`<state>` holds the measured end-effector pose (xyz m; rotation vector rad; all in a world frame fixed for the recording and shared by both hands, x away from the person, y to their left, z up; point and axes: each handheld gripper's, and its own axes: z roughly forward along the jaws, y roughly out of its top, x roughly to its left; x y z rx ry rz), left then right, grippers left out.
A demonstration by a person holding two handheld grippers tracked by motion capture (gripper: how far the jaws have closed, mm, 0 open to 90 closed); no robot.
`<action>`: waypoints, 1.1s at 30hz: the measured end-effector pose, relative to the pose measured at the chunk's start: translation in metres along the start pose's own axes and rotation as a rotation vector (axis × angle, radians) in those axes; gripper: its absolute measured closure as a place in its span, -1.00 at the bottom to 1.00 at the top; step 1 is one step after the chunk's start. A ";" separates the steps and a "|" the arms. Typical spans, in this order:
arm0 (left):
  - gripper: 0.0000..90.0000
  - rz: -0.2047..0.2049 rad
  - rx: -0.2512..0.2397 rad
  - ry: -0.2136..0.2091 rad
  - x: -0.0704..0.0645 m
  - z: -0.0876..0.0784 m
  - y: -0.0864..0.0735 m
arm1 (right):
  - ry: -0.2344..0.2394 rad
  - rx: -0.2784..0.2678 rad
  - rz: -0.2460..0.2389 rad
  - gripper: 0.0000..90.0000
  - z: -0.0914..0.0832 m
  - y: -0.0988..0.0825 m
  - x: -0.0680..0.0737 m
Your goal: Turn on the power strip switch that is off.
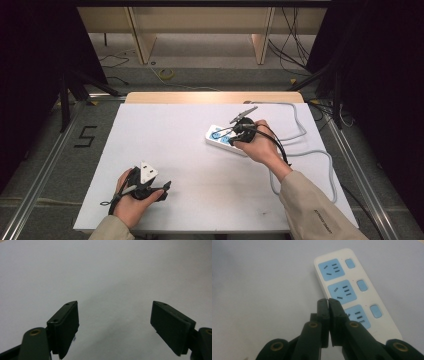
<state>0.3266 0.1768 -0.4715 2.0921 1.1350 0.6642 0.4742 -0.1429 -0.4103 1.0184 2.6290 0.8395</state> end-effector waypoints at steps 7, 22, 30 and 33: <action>-0.50 0.007 0.003 -0.001 0.000 0.000 0.000 | 0.011 -0.017 -0.013 0.96 -0.004 -0.009 0.003; -0.49 0.003 0.001 0.002 0.000 0.000 0.000 | 0.021 -0.046 -0.015 0.92 -0.016 -0.031 0.010; -0.49 0.004 0.002 0.000 -0.001 -0.001 0.000 | 0.028 -0.076 -0.011 0.86 -0.021 -0.043 0.013; -0.49 0.004 0.002 0.000 -0.001 -0.001 0.000 | 0.033 -0.082 -0.002 0.83 -0.022 -0.047 0.014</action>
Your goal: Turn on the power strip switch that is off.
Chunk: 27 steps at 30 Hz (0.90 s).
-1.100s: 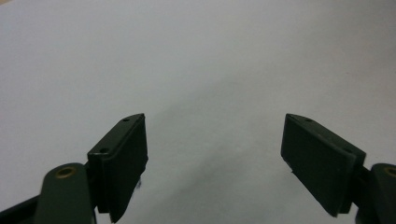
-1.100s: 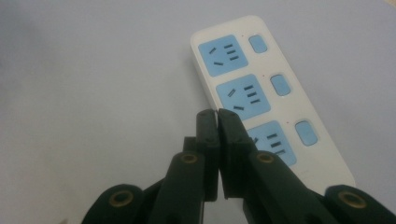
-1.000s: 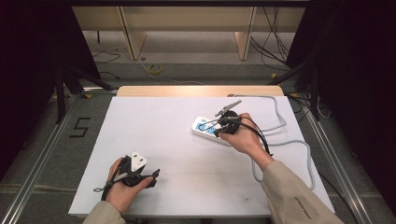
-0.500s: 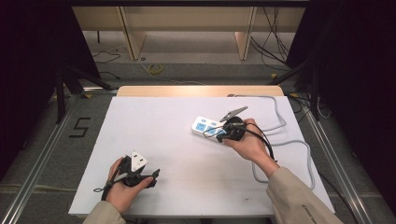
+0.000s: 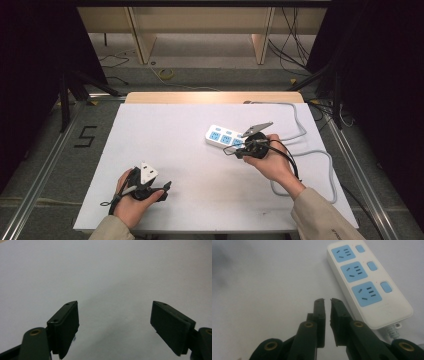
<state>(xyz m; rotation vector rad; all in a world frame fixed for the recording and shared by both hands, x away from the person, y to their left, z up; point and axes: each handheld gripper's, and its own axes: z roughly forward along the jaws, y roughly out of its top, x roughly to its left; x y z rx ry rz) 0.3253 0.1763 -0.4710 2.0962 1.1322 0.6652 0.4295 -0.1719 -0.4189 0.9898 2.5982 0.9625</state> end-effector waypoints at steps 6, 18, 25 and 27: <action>-0.49 -0.001 -0.001 -0.001 0.000 0.000 0.000 | 0.005 -0.036 0.014 0.73 -0.006 -0.013 -0.001; -0.49 0.003 0.002 -0.003 -0.001 -0.001 0.000 | 0.008 -0.087 0.039 0.57 -0.019 -0.037 0.000; -0.49 0.003 0.001 -0.003 -0.001 -0.001 -0.001 | 0.018 -0.093 0.041 0.45 -0.018 -0.049 0.003; -0.49 0.002 0.001 -0.002 -0.001 -0.001 -0.001 | 0.021 -0.097 0.042 0.41 -0.017 -0.051 0.004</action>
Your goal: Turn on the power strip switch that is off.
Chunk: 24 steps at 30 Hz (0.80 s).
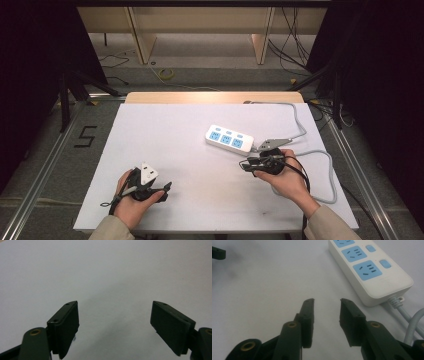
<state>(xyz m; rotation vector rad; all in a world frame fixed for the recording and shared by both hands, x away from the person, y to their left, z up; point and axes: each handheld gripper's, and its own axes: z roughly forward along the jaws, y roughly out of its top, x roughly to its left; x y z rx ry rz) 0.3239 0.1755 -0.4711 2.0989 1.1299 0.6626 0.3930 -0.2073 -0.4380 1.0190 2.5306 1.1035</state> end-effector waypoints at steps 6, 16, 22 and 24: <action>-0.49 -0.001 0.000 -0.002 0.000 0.000 0.000 | 0.007 -0.012 -0.008 0.32 0.001 -0.008 0.002; -0.49 0.000 0.000 -0.001 -0.001 0.001 0.000 | 0.019 -0.066 -0.005 0.26 -0.005 -0.019 0.006; -0.49 -0.002 0.000 -0.001 0.000 0.001 0.000 | 0.019 -0.078 -0.015 0.19 -0.004 -0.022 0.007; -0.49 -0.002 0.002 -0.001 0.000 0.001 0.000 | 0.016 -0.079 -0.010 0.17 -0.004 -0.023 0.007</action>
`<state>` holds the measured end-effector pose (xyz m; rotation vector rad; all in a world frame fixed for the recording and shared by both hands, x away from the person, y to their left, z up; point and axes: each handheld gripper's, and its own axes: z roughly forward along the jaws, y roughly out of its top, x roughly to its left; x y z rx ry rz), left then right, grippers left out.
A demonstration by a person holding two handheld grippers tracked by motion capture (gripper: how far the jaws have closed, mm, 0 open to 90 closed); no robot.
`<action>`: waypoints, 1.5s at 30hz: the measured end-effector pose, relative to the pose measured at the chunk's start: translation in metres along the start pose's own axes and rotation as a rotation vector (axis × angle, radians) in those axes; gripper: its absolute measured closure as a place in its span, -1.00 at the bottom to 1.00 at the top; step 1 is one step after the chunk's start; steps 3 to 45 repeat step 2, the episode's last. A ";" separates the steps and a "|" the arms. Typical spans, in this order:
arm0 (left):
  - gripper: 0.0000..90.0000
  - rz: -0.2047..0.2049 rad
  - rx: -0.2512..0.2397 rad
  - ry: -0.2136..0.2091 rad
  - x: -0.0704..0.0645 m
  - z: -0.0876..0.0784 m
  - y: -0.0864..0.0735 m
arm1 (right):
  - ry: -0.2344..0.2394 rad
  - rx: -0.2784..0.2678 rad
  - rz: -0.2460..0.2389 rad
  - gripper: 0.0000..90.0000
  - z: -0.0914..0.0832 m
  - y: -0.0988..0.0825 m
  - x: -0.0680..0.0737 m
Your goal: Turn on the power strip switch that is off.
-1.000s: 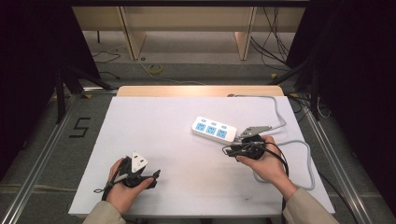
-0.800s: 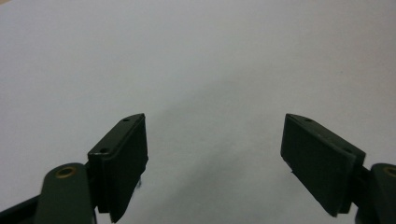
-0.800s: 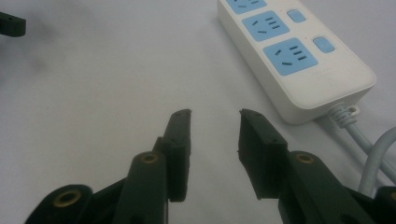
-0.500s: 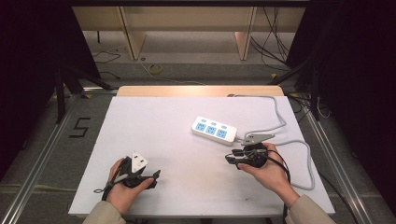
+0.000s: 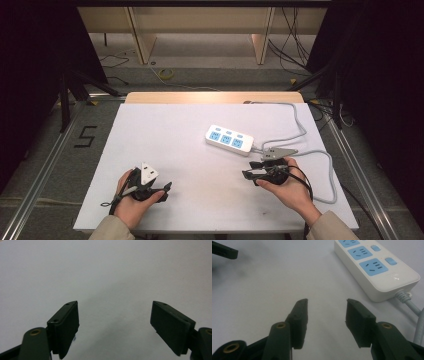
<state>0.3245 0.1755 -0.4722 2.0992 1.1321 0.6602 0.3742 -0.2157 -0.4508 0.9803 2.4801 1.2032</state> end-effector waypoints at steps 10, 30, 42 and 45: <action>-0.49 -0.005 -0.003 0.002 0.001 0.001 0.000 | 0.000 -0.004 0.000 0.16 0.000 0.000 0.000; -0.49 -0.005 -0.003 0.002 0.001 0.001 0.000 | 0.000 -0.004 0.000 0.16 0.000 0.000 0.000; -0.49 -0.005 -0.003 0.002 0.001 0.001 0.000 | 0.000 -0.004 0.000 0.16 0.000 0.000 0.000; -0.49 -0.005 -0.003 0.002 0.001 0.001 0.000 | 0.000 -0.004 0.000 0.16 0.000 0.000 0.000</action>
